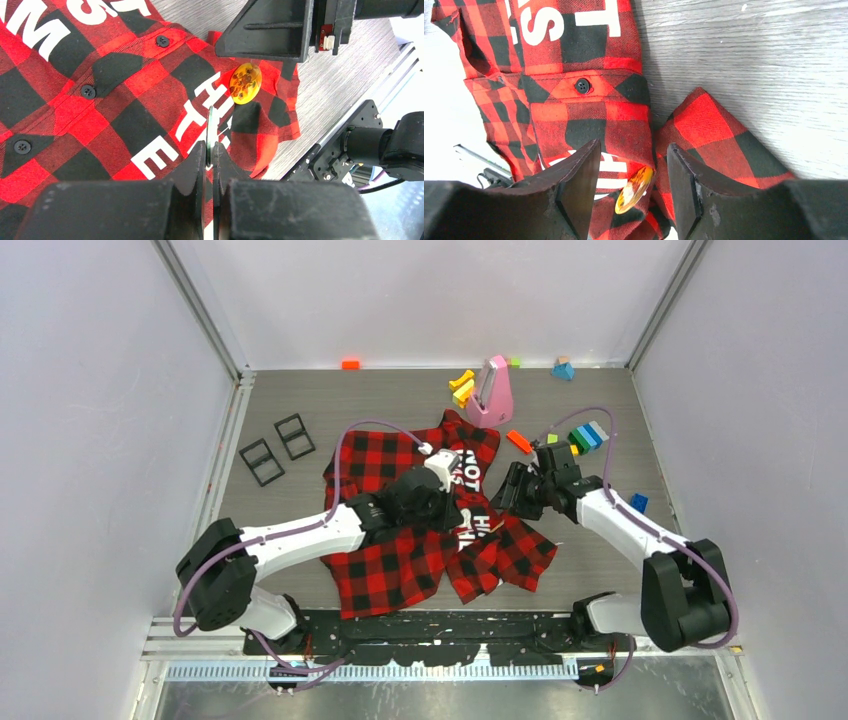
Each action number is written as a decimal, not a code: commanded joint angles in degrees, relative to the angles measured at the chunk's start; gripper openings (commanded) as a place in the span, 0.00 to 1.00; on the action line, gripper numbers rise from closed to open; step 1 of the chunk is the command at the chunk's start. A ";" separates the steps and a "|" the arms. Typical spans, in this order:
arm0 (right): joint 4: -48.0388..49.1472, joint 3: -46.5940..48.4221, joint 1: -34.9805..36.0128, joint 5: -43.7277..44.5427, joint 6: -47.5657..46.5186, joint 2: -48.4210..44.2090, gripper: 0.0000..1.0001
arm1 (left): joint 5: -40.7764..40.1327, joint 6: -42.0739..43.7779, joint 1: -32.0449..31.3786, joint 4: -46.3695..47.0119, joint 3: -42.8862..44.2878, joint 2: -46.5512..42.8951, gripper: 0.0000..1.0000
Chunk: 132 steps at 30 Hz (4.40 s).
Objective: Pin the brooch onto the clothing
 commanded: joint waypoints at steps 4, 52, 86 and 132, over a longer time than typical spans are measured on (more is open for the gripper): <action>4.29 1.05 -1.23 -8.22 -0.72 4.21 0.51 | -0.58 0.60 0.77 0.92 -0.40 -2.55 0.00; 5.12 -4.21 -1.85 -15.28 0.06 -8.04 0.01 | -0.70 -2.82 0.77 8.33 4.83 7.03 0.00; 1.47 -2.10 -1.26 -16.11 -2.62 -8.73 0.01 | -0.57 2.96 0.52 0.72 11.63 13.81 0.00; -6.14 4.62 1.24 -9.45 -7.77 -10.85 0.58 | 17.84 -8.82 7.55 19.39 1.61 9.41 0.00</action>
